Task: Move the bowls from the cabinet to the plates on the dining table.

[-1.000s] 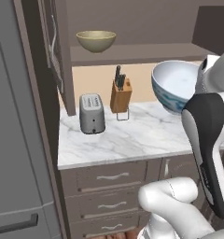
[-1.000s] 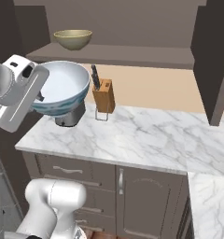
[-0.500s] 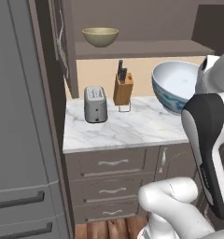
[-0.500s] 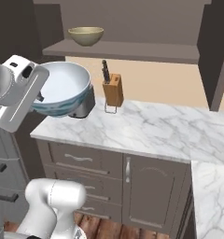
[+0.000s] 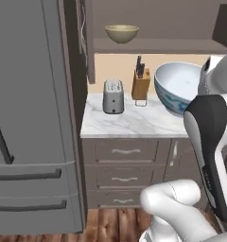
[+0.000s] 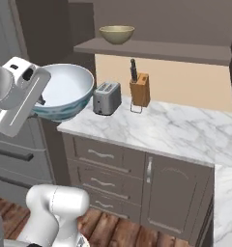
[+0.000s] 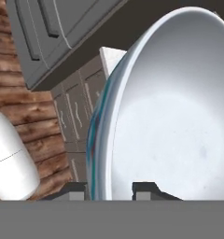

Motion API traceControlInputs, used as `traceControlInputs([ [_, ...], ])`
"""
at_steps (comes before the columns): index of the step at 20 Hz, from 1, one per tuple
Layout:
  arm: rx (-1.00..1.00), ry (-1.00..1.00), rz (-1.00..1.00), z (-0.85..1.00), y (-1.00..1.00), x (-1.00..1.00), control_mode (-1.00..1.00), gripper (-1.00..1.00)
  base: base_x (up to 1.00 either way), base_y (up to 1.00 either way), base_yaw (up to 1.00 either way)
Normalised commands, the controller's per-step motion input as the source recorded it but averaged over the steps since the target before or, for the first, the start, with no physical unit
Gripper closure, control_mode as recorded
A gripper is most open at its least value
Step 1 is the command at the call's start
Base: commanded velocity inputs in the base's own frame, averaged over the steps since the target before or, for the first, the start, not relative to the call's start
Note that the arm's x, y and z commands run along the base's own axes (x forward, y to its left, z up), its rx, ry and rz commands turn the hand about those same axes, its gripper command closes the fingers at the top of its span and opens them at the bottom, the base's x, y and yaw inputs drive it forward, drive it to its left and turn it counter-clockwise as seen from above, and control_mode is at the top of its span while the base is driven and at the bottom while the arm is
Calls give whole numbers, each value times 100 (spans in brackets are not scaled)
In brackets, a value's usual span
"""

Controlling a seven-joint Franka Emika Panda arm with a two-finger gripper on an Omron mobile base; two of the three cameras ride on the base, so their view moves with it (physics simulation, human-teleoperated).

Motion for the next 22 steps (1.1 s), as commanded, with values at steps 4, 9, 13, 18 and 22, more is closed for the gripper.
traceControlInputs([
  [4, 0, 0, 0, 0, 0, 0, 100, 100, -29, 11, 36],
  [9, 0, 0, 0, 0, 0, 0, 100, 100, -20, 20, 39],
  [13, 0, 0, 0, 0, 0, 0, 100, 100, -7, 35, 41],
  [18, 0, 0, 0, 0, 0, 0, 100, 100, -1, 46, 38],
  [22, 0, 0, 0, 0, 0, 0, 100, 100, 0, 54, 36],
])
